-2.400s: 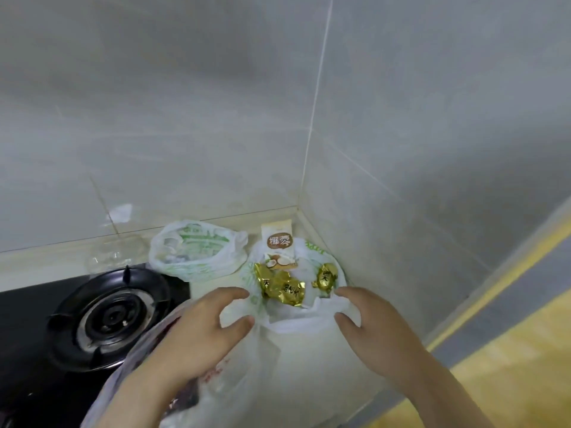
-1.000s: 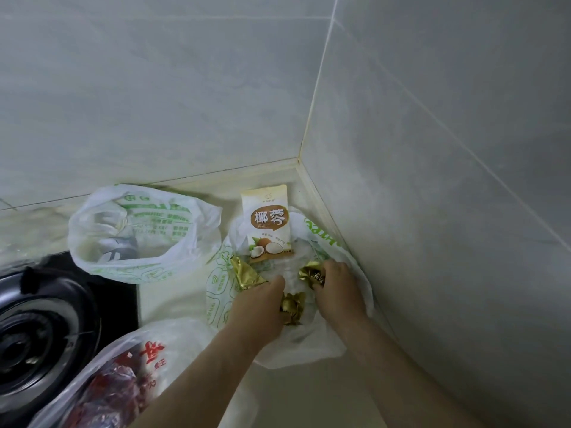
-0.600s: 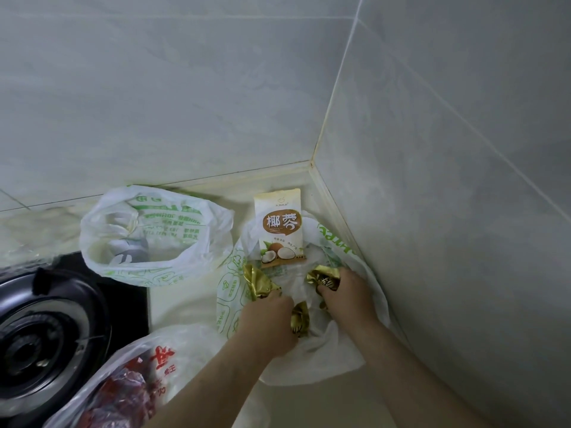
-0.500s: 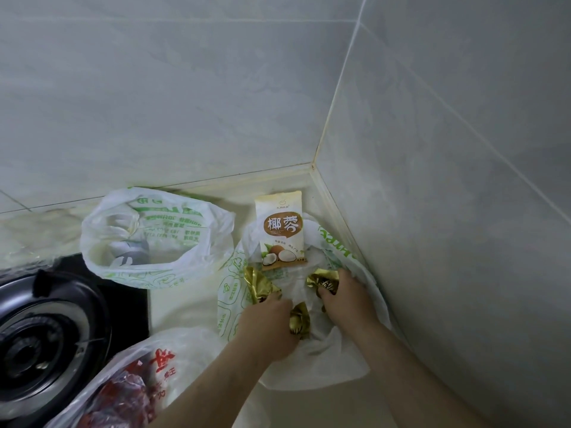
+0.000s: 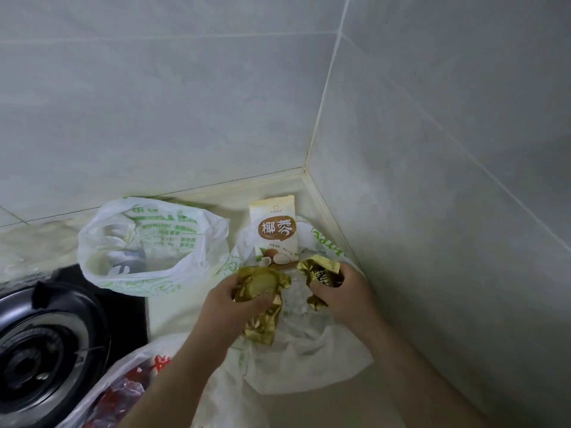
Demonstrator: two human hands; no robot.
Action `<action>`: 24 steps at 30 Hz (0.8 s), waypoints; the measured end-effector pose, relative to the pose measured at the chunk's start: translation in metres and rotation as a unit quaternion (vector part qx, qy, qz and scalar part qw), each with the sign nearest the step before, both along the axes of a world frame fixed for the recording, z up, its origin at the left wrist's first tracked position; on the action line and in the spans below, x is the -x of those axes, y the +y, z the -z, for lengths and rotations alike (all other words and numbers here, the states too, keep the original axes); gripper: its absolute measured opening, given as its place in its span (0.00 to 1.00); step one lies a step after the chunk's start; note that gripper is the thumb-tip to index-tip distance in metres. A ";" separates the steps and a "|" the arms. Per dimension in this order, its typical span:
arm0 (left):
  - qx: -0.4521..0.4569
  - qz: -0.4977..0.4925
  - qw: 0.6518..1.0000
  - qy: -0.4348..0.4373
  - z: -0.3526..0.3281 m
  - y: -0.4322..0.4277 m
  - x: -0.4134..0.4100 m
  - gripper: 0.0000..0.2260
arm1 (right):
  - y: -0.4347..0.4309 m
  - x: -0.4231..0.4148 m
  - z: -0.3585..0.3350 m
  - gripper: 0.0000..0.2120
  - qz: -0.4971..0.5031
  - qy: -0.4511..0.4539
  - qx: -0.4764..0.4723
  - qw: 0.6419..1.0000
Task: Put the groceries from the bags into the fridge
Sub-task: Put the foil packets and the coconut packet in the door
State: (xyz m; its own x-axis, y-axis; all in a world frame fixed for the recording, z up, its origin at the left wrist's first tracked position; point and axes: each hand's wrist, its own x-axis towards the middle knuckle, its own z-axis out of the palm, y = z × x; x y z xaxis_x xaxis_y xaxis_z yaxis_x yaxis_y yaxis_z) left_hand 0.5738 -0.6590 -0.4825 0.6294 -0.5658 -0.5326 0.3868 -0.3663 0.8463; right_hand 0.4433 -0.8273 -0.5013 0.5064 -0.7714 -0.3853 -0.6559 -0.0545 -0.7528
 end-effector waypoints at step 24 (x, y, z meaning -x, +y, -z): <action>0.190 0.167 0.967 -0.007 -0.106 0.006 0.106 0.13 | 0.111 0.165 -0.146 0.15 0.211 -0.226 0.029 0.950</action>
